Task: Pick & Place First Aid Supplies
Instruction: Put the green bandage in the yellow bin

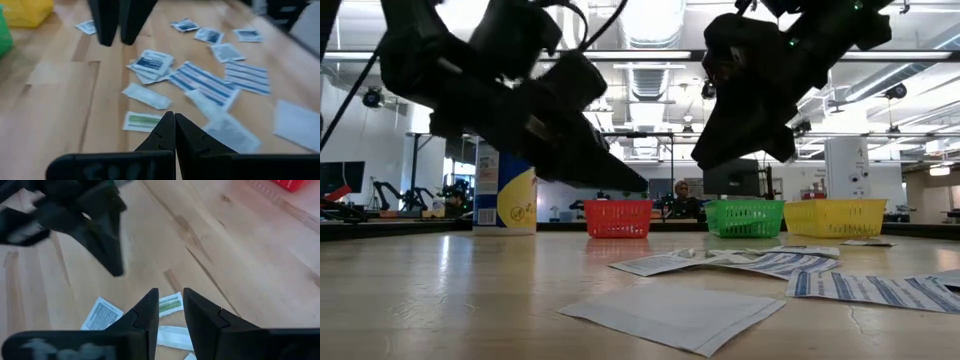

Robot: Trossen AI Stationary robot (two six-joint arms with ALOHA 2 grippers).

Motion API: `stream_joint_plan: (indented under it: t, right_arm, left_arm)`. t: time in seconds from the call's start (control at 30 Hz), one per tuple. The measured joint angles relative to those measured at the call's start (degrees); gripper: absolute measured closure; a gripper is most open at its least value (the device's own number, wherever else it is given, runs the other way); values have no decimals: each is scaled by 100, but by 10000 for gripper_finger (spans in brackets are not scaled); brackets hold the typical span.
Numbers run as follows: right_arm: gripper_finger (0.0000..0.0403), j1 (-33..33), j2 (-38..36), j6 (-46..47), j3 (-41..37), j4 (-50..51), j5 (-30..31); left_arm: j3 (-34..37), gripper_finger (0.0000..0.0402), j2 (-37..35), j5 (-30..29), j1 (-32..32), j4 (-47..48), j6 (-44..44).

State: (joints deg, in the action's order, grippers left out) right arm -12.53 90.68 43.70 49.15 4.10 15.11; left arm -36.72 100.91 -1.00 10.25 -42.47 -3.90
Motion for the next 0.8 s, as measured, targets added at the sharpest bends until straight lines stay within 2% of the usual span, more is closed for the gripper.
stream_joint_plan:
  t: [0.4, 0.8]
  right_arm:
    - [344, 4, 15, -59, 0, -8, 3]
    - [346, 4, 16, -59, 0, -23, 3]
  left_arm:
    - [-103, 401, 1045, -105, -86, -1577, 238]
    - [-591, 401, 1777, -98, -212, -1641, 395]
